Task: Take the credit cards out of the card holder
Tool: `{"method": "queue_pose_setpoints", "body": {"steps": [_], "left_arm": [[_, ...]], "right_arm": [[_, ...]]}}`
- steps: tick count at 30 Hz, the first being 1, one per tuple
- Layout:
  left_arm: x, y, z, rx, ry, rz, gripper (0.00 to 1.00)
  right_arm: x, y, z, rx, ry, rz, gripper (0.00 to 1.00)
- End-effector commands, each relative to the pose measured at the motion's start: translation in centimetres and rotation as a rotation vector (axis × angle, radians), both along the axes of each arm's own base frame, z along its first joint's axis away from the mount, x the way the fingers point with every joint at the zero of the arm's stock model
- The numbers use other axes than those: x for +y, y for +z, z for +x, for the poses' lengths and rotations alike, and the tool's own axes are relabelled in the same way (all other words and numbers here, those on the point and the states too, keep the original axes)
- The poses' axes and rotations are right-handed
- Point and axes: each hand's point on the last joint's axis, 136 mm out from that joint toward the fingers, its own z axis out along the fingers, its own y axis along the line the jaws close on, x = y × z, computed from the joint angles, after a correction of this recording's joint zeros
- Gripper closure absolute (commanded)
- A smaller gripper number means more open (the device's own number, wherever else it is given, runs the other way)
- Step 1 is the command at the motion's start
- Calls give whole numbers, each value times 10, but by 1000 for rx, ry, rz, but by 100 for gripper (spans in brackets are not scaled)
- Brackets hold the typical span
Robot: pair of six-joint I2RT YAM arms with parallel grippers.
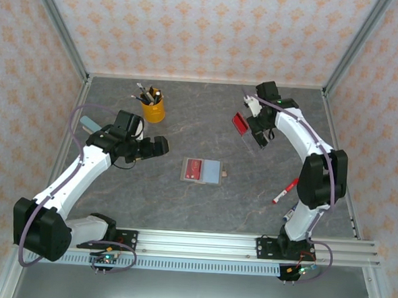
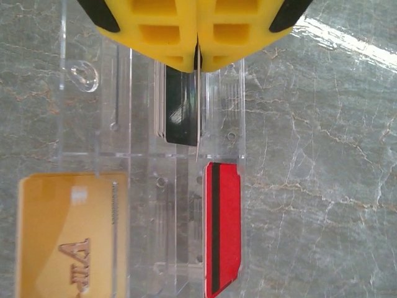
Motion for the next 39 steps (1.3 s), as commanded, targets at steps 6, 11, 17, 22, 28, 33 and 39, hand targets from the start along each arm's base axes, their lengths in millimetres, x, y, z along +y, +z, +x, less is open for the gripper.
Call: {"method": "queue_pose_setpoints", "body": {"steps": [6,11,17,22,28,33,39], "left_arm": [[-18,19,18,-51,20,-138,0],[-16,19,18,-59,17,-125,0],[-19,10,19,-30,0,-125,0],[-24,6,21,-29,-17,-146,0],[-26,3,21,-22,-31,-144,0],[-25,0,20,-13,-36,-134,0],[-26,-1,20,-11,-38,-137,0]], "right_arm": [[-11,-7,6,38,12,-82,100],[-20,-17,13,52,-5,-132,100],[-23,-27,11,81,-1,-144,94],[-24,-27,11,82,2,-153,87],[-27,-25,11,90,11,-178,93],[-30,-32,3,134,28,-200,96],[-29,-37,0,149,38,-194,96]]}}
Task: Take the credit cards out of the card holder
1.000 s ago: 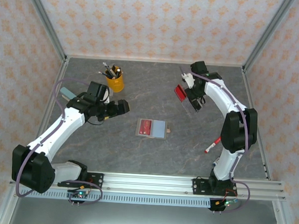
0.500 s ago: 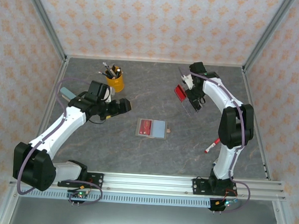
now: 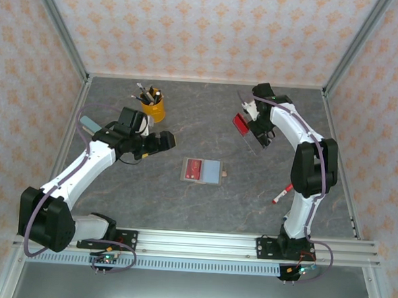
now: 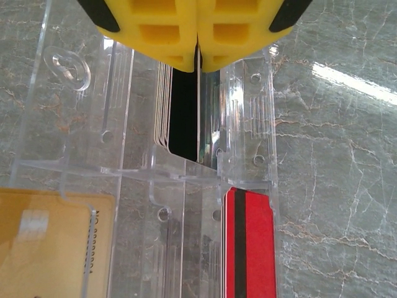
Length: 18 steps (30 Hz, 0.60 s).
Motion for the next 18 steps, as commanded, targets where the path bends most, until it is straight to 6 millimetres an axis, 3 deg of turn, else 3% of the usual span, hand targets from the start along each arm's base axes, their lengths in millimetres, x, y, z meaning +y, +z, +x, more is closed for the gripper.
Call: {"method": "queue_pose_setpoints", "body": {"steps": [1,9,18], "left_arm": [[-1,-3,1,-2,-16,-7,0],[-7,-2,2,0,-34,-41,0],[-9,1,-2,-10,-40,-60,0]], "right_arm": [[-7,-2,-1,28,5,-34,95],[-5,3,7,-12,14,-28,93],[-5,8,6,-20,1,-22,81]]}}
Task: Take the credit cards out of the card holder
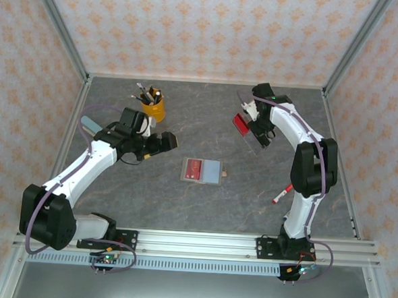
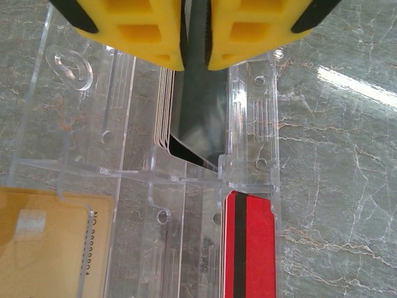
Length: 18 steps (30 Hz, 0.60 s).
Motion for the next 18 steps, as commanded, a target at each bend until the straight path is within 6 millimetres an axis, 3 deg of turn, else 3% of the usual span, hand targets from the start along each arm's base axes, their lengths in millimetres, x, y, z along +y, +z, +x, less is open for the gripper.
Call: {"method": "queue_pose_setpoints", "body": {"steps": [1,6,12,16,18], "left_arm": [[-1,5,0,-23,-10,-20,0],[0,3,0,-20,-2,-14,0],[5,-8,0,10,40,6,0],[2,-15,0,23,42,2,0],[-1,-20,0,32,34,10,0]], "right_arm": [[-3,11,5,-25,-18,-1,80],[2,34,5,-74,-50,61,79],[23,71,-6,-157,-235,296,64],[55,78,-30,-174,-338,476,54],[68,77,-46,-163,-361,495,54]]}}
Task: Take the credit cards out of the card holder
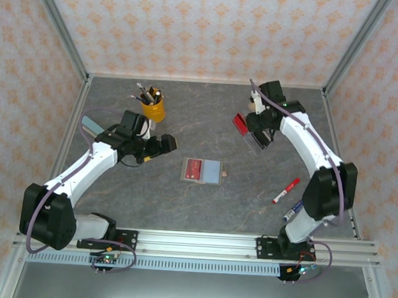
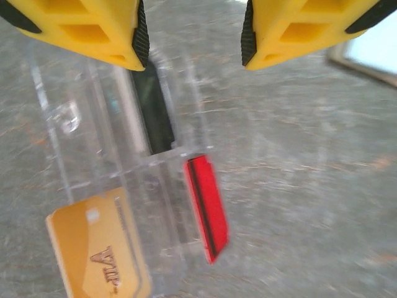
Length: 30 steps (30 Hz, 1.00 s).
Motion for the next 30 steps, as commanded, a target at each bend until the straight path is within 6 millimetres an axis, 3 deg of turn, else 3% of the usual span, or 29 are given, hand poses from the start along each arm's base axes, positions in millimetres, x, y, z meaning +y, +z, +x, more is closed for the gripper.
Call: {"method": "queue_pose_setpoints", "body": {"steps": [1,6,14,21,30], "left_arm": [[-5,-10,4,0,3,19,0],[-18,-30,1,33,-17,38,0],[-45,-62,-5,82,-59,31,0],[-62,-70,2,115,-66,-21,1],[-74,-71,14,105,-52,-75,38]], "right_arm": [[35,-1,-25,26,-89,147,54],[74,-10,-58,41,-153,268,53],[154,-42,-103,201,-134,685,46],[179,-71,-100,283,-161,772,50],[189,-112,-96,387,-209,741,52]]}}
